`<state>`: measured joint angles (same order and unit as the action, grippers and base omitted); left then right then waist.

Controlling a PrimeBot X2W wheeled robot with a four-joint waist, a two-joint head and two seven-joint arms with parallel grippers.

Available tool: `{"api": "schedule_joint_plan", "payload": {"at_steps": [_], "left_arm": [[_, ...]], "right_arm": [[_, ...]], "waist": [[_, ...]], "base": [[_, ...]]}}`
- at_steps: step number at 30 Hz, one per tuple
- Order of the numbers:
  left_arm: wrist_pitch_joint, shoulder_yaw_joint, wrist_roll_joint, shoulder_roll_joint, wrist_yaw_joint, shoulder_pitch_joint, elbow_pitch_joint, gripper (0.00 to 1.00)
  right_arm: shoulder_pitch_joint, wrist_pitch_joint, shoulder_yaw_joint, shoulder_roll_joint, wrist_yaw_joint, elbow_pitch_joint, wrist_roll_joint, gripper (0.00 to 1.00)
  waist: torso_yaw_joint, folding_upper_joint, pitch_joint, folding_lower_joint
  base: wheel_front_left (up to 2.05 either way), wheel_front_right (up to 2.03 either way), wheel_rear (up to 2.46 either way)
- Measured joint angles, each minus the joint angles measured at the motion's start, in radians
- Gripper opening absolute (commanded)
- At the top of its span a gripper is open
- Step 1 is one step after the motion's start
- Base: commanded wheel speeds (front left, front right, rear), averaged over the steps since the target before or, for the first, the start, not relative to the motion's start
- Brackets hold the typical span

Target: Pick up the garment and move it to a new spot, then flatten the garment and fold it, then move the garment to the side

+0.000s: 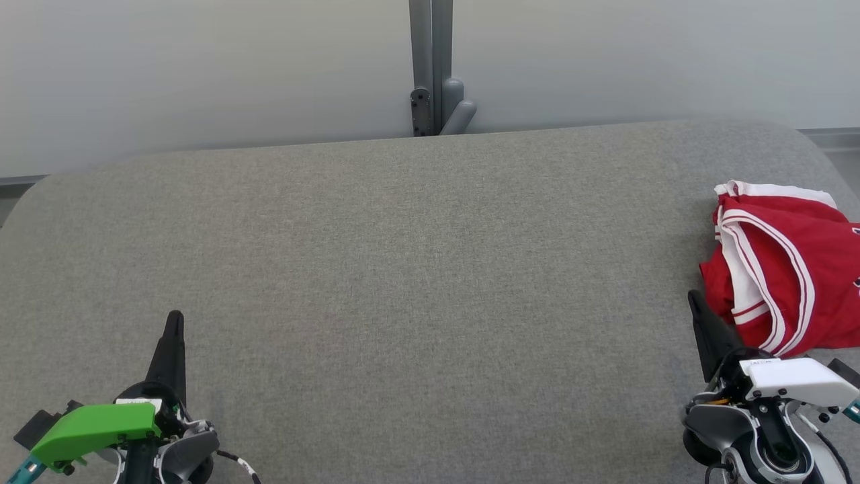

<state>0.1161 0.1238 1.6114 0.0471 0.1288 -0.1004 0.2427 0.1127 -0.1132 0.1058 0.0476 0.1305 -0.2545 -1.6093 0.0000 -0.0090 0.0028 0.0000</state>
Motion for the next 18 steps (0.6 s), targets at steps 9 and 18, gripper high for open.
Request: {"api": "schedule_joint_plan", "payload": {"at_steps": [9,18], "left_arm": [[0.000,0.000,0.000,0.000,0.000,-0.001,0.000,0.00],[0.000,0.000,0.000,0.000,0.000,-0.001,0.000,0.00]], "right_arm": [[0.000,0.000,0.000,0.000,0.000,0.000,0.000,0.00],[0.000,0.000,0.000,0.000,0.000,0.000,0.000,0.00]], "waist": [[0.000,0.0000,0.000,0.0000],[0.000,0.0000,0.000,0.0000]], "base": [[0.00,0.00,0.00],[0.00,0.00,0.00]]}}
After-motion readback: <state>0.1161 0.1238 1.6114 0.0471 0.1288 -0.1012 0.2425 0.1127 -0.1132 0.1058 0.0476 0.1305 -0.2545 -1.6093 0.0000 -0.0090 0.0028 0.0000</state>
